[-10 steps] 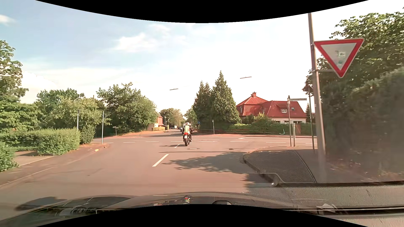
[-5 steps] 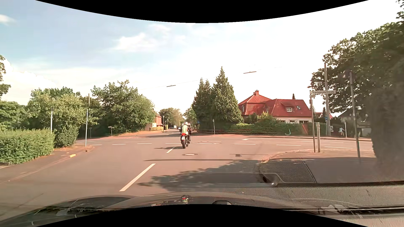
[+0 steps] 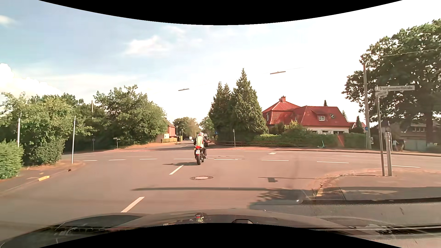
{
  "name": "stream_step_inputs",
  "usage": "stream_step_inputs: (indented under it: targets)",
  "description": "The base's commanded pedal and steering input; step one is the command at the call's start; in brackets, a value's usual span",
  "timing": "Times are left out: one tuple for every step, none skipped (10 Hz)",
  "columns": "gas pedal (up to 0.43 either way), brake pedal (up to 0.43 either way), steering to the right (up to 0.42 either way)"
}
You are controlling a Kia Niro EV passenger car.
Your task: Follow the waypoints while adhering to traffic rules and regulations
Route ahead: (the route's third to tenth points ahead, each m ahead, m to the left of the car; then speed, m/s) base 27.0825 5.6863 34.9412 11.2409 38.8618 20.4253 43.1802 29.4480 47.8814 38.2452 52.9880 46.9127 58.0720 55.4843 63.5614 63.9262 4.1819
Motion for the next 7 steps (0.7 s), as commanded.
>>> stream_step_inputs:
  targets:
    - [0.000, 0.000, 0.000]
    - [0.000, 0.000, 0.003]
    - [0.000, 0.000, 0.005]
    - [0.000, 0.000, 0.007]
    - [0.000, 0.000, 0.007]
    - [0.000, 0.006, 0.007]
    - [0.000, 0.030, 0.009]
